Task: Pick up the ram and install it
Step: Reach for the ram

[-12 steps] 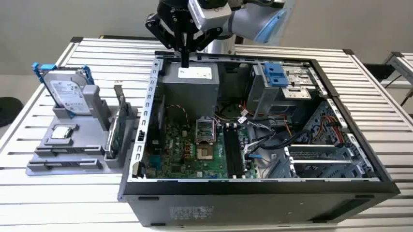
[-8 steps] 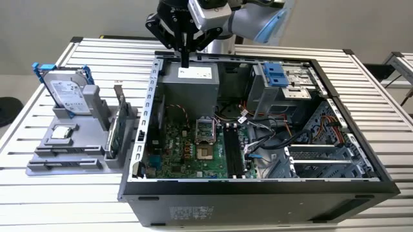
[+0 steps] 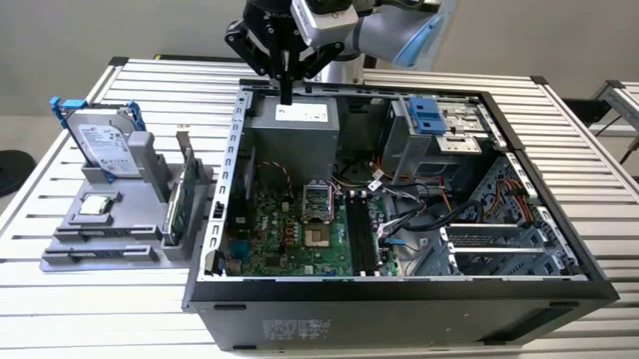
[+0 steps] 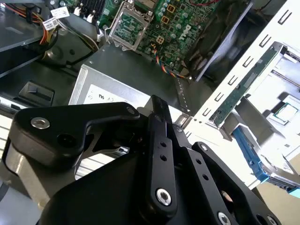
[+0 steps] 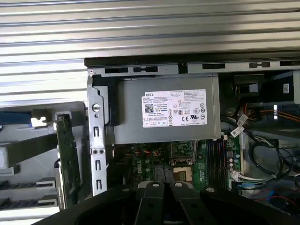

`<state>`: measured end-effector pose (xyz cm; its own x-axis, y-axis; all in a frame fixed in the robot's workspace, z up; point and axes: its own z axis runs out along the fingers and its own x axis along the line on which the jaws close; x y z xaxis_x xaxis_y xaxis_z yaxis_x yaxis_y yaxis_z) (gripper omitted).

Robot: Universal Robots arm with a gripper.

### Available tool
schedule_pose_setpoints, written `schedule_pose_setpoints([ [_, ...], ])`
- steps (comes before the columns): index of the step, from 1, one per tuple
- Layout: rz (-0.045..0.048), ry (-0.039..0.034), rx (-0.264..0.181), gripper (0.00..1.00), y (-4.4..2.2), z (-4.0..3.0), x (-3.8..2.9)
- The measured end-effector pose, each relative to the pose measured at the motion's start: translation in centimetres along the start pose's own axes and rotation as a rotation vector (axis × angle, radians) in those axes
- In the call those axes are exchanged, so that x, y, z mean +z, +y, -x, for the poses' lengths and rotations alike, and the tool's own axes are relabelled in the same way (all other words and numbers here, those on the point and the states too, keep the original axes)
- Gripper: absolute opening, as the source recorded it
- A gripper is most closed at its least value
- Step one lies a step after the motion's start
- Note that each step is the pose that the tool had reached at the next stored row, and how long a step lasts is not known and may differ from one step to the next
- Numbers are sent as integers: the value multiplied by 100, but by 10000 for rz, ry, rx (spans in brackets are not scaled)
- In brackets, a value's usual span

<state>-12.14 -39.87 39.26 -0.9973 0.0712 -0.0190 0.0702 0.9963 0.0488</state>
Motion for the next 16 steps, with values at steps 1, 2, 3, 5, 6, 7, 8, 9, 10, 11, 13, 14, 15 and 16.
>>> schedule_pose_setpoints([
  [1,-1,1,1,0,-1,-6,-1],
  [2,-1,1,0,0,-2,-14,-1],
  [3,-2,0,0,0,-2,-26,-1],
  [5,-1,0,0,0,-4,-52,-2],
  [6,-1,0,0,0,-5,-64,-2],
  [7,-1,1,0,0,-6,-79,-2],
  [8,0,0,0,0,-7,-94,-2],
  [9,0,0,0,0,-8,-110,-2],
  [10,-1,1,0,0,-9,-126,-3],
  [11,-1,0,0,0,-11,-144,-3],
  [13,0,0,0,0,-13,-178,-4],
  [14,0,0,0,0,-14,-195,-4],
  [15,-1,0,-1,0,-15,-213,-5],
  [16,-1,0,-1,0,-17,-232,-5],
])
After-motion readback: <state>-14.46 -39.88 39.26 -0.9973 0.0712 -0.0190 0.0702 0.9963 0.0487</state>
